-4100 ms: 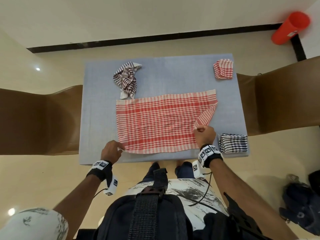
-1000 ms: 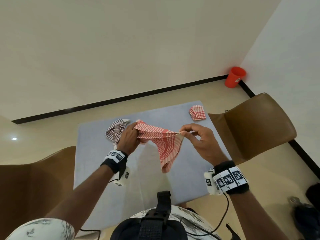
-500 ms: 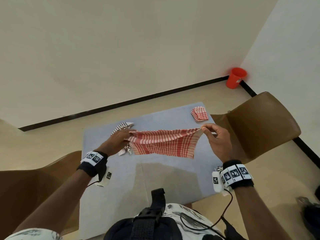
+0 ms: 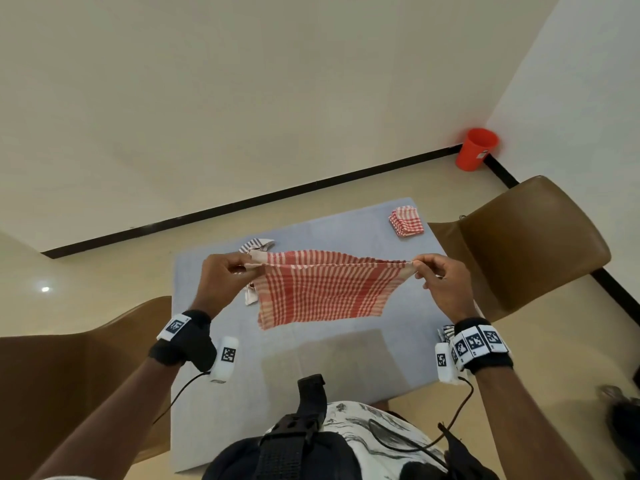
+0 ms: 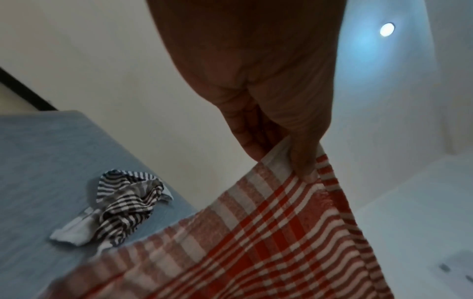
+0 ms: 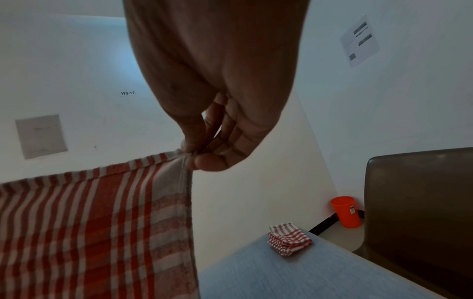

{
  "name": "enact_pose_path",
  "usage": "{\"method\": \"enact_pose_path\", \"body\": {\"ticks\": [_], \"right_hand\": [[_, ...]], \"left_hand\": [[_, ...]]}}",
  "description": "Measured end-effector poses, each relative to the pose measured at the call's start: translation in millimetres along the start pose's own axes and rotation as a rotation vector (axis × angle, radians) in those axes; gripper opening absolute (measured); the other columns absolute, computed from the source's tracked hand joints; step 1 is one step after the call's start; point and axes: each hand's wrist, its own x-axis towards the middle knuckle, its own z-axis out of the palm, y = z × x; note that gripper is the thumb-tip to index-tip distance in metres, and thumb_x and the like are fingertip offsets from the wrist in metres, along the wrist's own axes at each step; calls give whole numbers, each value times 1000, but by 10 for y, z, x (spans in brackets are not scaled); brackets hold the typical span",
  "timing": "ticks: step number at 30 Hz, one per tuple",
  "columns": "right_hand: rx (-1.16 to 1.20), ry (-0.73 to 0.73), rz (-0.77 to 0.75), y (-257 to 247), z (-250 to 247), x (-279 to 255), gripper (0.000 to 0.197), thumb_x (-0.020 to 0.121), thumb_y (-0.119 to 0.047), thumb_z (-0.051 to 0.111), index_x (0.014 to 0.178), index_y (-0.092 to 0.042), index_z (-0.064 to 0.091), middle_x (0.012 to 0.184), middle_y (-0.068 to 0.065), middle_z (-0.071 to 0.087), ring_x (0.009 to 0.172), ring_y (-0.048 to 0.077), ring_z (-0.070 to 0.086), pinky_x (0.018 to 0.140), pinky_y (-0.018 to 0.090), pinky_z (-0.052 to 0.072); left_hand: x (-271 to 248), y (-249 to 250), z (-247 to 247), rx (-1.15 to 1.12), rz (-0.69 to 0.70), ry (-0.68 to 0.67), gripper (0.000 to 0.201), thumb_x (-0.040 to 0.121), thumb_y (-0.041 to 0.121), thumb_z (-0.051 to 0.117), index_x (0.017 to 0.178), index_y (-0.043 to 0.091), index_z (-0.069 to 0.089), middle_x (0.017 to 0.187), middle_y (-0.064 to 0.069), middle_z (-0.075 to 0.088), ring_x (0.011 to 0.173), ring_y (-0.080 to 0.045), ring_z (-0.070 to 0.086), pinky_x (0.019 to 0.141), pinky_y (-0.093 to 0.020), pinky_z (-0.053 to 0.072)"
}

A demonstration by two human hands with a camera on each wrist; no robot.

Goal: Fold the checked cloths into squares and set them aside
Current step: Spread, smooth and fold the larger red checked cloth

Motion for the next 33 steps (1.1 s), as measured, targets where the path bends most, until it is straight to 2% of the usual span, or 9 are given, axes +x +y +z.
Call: {"method": "enact_pose_path", "body": {"ticks": [4,7,9,11,14,17,20,27,33], "right_hand": [[49,-63,13,1,-21,-38,16,96,-12,70,110,-6,73,91,6,77,74,19,74,58,36,63],[77,-122,38,-22,-48,-40,23,96,-11,70,117,-4,72,93,9,77,76,21,75,61,40,65],[55,-157,20,-51,-79,-24,21,95,-12,70,114,-4,73,93,8,78,76,20,75,62,39,65],[27,-187,-4,-87,-111,7,17,95,-11,70,110,-5,74,92,5,78,76,19,75,60,35,65],[-5,-211,-23,-128,-159,70,11,96,-10,68,106,-8,74,91,3,77,76,17,76,58,32,64],[0,-217,-43,-138,-214,138,10,97,-7,66,104,-6,73,88,3,78,76,16,76,58,30,63],[-2,-219,-68,-109,-266,212,14,97,-7,66,109,-5,74,90,4,78,77,16,77,63,28,64],[-117,-302,-114,-16,-469,440,23,86,-21,81,106,-11,78,90,-3,78,75,10,76,66,23,63],[-255,-280,-142,175,-674,685,16,91,-18,76,103,-8,78,84,0,78,70,4,73,65,21,62]], "left_hand": [[-53,38,-50,-271,-135,14,26,87,20,79,93,-5,71,94,-15,78,91,-33,77,81,-39,65],[-50,87,-94,-361,-188,-50,33,87,13,78,109,-5,61,102,-17,78,96,-33,77,79,-38,65],[-34,108,-123,-245,-175,-111,39,87,12,78,123,7,62,107,-11,78,96,-24,78,79,-34,65],[-12,70,-140,42,-49,-177,42,88,26,78,128,17,68,115,1,76,95,-13,76,79,-33,65],[-7,117,-104,318,128,-229,34,86,41,74,118,31,73,102,15,74,86,-4,71,72,-25,62],[20,226,-8,392,175,-241,26,84,23,82,109,29,78,91,28,67,85,5,68,70,-14,57],[50,309,101,415,168,-253,22,84,17,83,105,20,80,88,24,69,84,10,68,72,-6,53],[63,480,378,386,75,-240,8,85,21,81,91,17,77,86,8,77,75,-3,74,72,-24,63],[24,443,421,551,45,-206,12,89,30,74,94,19,74,93,1,78,77,-9,73,70,-32,64]]}}
